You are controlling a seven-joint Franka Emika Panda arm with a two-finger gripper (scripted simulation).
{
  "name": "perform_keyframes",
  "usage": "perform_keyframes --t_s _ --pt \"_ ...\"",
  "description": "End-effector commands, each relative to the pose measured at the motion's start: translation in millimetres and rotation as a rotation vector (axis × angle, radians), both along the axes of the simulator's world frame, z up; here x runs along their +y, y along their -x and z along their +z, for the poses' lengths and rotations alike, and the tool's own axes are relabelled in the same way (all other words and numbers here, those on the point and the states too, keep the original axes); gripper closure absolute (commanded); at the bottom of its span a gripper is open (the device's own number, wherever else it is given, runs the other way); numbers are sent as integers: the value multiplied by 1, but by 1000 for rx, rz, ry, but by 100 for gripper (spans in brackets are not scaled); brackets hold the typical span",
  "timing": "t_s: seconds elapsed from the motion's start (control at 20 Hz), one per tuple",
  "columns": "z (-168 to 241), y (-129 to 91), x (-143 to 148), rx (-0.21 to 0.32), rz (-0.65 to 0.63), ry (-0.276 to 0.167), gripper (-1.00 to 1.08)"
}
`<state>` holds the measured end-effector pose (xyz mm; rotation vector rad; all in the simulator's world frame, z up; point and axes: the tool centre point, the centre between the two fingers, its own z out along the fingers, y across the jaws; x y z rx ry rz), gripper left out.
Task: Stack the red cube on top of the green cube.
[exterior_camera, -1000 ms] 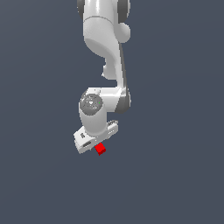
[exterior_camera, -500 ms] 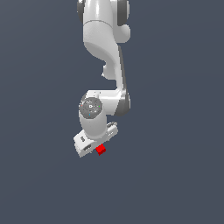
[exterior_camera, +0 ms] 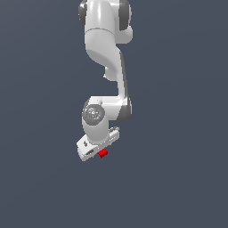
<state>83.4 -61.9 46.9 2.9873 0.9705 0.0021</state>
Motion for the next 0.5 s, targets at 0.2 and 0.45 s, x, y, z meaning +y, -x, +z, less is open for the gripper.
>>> perform_keyframes --t_s 0.2,0.45 --pt "-27 1 0 1 0 0 -92" --pt "-27 0 0 1 0 0 108"
